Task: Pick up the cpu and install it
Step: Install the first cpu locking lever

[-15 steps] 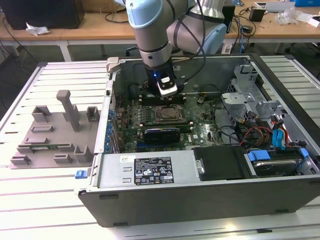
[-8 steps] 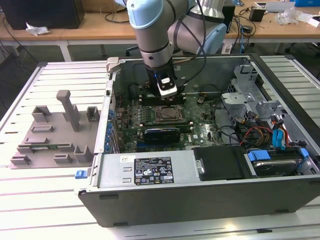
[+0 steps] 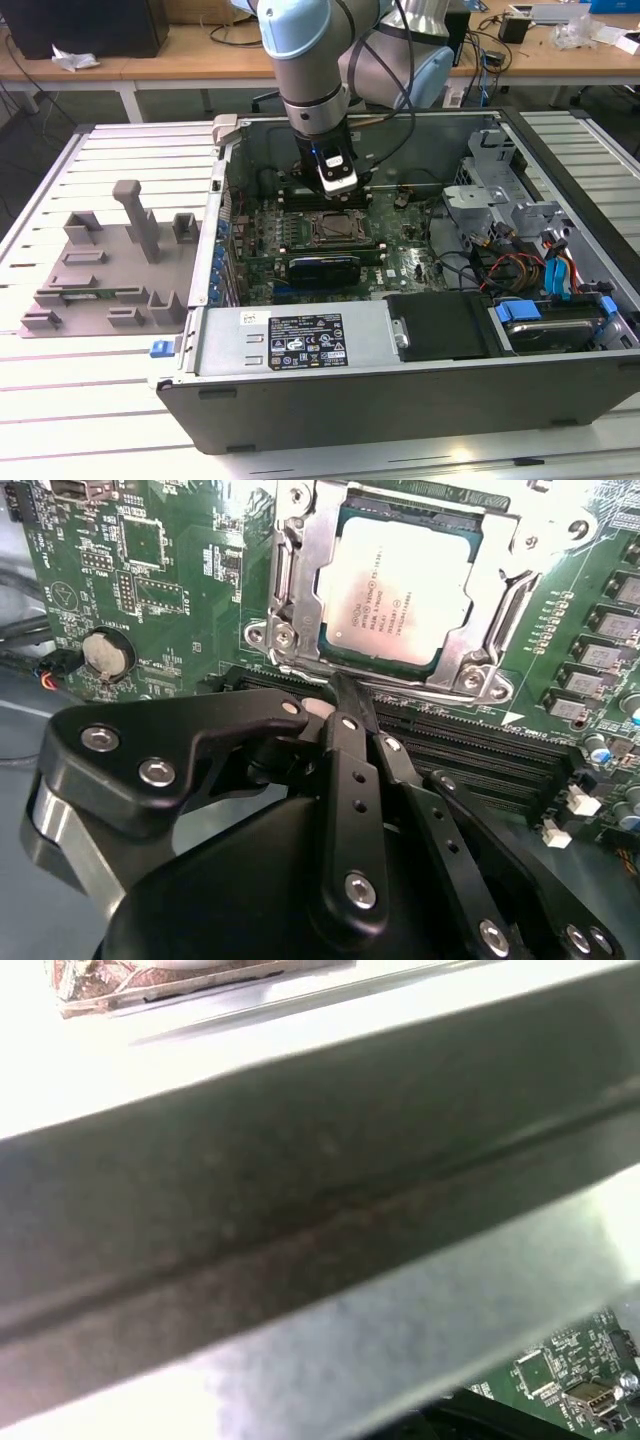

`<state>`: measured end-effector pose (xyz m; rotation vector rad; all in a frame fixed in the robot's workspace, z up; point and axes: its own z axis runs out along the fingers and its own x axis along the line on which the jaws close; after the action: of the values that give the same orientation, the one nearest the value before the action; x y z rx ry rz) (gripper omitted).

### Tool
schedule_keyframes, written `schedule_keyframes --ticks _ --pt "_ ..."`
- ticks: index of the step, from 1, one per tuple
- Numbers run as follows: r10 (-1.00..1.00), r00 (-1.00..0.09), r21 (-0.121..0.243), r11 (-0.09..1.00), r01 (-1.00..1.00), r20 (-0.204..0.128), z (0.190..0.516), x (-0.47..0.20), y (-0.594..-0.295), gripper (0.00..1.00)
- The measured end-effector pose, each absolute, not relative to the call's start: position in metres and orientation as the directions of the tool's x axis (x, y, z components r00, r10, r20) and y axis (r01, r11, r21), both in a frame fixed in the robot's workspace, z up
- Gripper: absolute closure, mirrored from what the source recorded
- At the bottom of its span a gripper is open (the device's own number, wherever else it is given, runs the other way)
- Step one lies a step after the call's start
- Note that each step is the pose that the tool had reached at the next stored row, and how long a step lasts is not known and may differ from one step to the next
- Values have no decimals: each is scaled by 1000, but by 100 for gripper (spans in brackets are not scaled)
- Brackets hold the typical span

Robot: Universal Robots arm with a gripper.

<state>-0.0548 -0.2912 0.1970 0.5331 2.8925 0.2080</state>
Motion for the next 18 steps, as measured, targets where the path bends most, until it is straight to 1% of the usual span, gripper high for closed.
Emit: schedule_keyframes --ticks 8,11,13,14,16,18 --pt "364 -917 170 926 338 -164 206 -55 -291 89" --pt "363 -917 163 927 338 -167 213 -55 -291 89" --pt "360 -917 144 930 338 -174 223 -55 -291 89" --pt "357 -917 129 932 338 -180 226 -55 -291 89" --pt "348 -917 83 938 338 -196 229 -55 -291 89" --pt "343 -918 57 939 338 -201 229 -55 -291 89"
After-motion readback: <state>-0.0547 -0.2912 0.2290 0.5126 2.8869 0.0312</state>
